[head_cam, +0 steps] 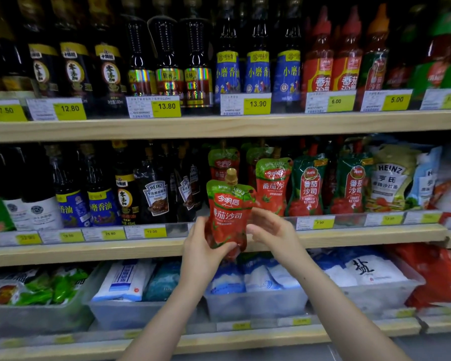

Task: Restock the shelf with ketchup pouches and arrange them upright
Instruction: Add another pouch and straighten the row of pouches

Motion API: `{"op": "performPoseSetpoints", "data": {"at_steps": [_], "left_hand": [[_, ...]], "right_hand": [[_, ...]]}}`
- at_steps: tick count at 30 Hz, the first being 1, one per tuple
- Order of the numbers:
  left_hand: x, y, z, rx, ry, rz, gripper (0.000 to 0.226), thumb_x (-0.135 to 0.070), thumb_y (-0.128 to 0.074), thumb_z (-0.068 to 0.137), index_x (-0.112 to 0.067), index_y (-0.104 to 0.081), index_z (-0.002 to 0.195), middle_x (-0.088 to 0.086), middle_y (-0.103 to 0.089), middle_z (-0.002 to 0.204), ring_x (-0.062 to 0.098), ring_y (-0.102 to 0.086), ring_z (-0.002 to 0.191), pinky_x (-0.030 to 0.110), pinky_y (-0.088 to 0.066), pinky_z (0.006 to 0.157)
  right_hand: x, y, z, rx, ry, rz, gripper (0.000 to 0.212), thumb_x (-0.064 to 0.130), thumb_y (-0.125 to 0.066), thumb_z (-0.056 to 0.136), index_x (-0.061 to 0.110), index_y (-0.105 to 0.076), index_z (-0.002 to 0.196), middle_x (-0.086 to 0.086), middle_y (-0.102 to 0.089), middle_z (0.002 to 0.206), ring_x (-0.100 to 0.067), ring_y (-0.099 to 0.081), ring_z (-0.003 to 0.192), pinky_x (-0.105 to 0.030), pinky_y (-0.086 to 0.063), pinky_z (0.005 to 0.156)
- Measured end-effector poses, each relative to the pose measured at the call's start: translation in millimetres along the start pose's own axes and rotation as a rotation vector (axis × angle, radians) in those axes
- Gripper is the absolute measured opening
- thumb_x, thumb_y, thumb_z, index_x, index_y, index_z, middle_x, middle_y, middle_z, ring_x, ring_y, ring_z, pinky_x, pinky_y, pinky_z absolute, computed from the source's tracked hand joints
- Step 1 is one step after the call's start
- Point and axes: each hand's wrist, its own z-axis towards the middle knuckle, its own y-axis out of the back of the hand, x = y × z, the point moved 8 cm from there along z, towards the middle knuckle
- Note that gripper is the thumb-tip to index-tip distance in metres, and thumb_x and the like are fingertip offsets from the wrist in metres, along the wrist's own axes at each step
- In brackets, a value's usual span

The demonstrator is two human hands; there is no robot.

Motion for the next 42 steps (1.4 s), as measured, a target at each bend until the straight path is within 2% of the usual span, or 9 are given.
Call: {"op": "performPoseSetpoints", "data": {"at_steps": [3,7,12,20,27,31,37,40,42], "left_hand": [[-10,4,19,-0.080,-0.066,0.067,0.060,-0.031,-0.084,0.063,-0.027,-0.048,0.110,-0.008,-0.058,0.108,0.006,-0.055,0.099,0.013,-0.042,0.077],[-20,1,48,-0.119,-0.106,0.091,0.067,-0.031,-0.081,0.070,-0.015,-0.045,0.124,0.002,-0.055,0.116,0.014,-0.053,0.104,0.024,-0.041,0.084],[-11,-10,70,-0.148,-0.017,0.163,0.062,-0.032,-0.077,0.075,-0.009,-0.042,0.120,0.011,-0.056,0.113,0.028,-0.056,0.103,0.031,-0.042,0.076],[4,-36,80,0.078,0.081,0.620,0.058,-0.054,-0.064,0.079,-0.012,-0.041,0.112,0.011,-0.065,0.105,0.034,-0.062,0.095,0.035,-0.039,0.065],[20,-32,86,0.138,0.113,0.545,0.056,-0.054,-0.062,0.081,-0.018,-0.041,0.119,0.003,-0.064,0.110,0.027,-0.062,0.098,0.038,-0.049,0.072],[20,-30,88,0.170,0.071,0.497,0.052,-0.047,-0.064,0.082,-0.023,-0.040,0.121,0.000,-0.062,0.115,0.025,-0.060,0.102,0.036,-0.047,0.070],[26,-30,89,0.191,0.104,0.423,0.060,-0.056,-0.066,0.075,-0.021,-0.040,0.117,-0.001,-0.061,0.114,0.023,-0.060,0.101,0.033,-0.044,0.068],[25,-27,89,0.119,0.133,0.276,0.071,-0.050,-0.073,0.072,-0.014,-0.040,0.123,0.006,-0.058,0.120,0.024,-0.057,0.108,0.038,-0.049,0.082],[19,-20,82,0.012,0.083,0.257,0.076,-0.046,-0.074,0.073,-0.011,-0.038,0.130,0.009,-0.052,0.126,0.024,-0.050,0.116,0.038,-0.045,0.091]], "right_hand": [[0,35,-4,-0.107,0.055,-0.231,0.030,0.029,-0.059,0.089,0.029,-0.059,0.119,0.016,-0.062,0.117,0.007,-0.054,0.108,-0.011,-0.044,0.086],[-1,57,-5,-0.159,0.135,-0.441,0.031,0.026,-0.055,0.091,0.026,-0.056,0.122,0.018,-0.055,0.118,0.004,-0.049,0.111,-0.011,-0.036,0.091],[-8,65,-1,-0.179,0.206,-0.613,0.033,0.024,-0.055,0.091,0.022,-0.054,0.124,0.012,-0.050,0.124,-0.004,-0.044,0.118,-0.023,-0.032,0.100],[-17,69,4,-0.186,0.229,-0.666,0.034,0.024,-0.055,0.091,0.027,-0.051,0.125,0.014,-0.050,0.119,0.003,-0.043,0.111,-0.011,-0.029,0.092],[-25,80,3,-0.211,0.201,-0.747,0.035,0.023,-0.057,0.090,0.018,-0.053,0.125,0.012,-0.049,0.119,-0.003,-0.043,0.111,-0.018,-0.030,0.095],[-26,80,4,-0.199,0.200,-0.790,0.035,0.023,-0.058,0.090,0.016,-0.053,0.125,0.009,-0.049,0.120,-0.005,-0.040,0.113,-0.022,-0.029,0.098],[-28,78,7,-0.224,0.192,-0.792,0.035,0.023,-0.058,0.089,0.018,-0.054,0.124,0.006,-0.051,0.121,-0.005,-0.037,0.112,-0.021,-0.026,0.097],[-22,79,6,-0.269,0.200,-0.750,0.034,0.023,-0.058,0.089,0.019,-0.054,0.122,0.010,-0.051,0.118,-0.005,-0.041,0.112,-0.022,-0.029,0.095],[-14,78,4,-0.286,0.238,-0.720,0.031,0.022,-0.058,0.089,0.021,-0.055,0.120,0.012,-0.051,0.114,-0.006,-0.044,0.110,-0.022,-0.031,0.093]]}}
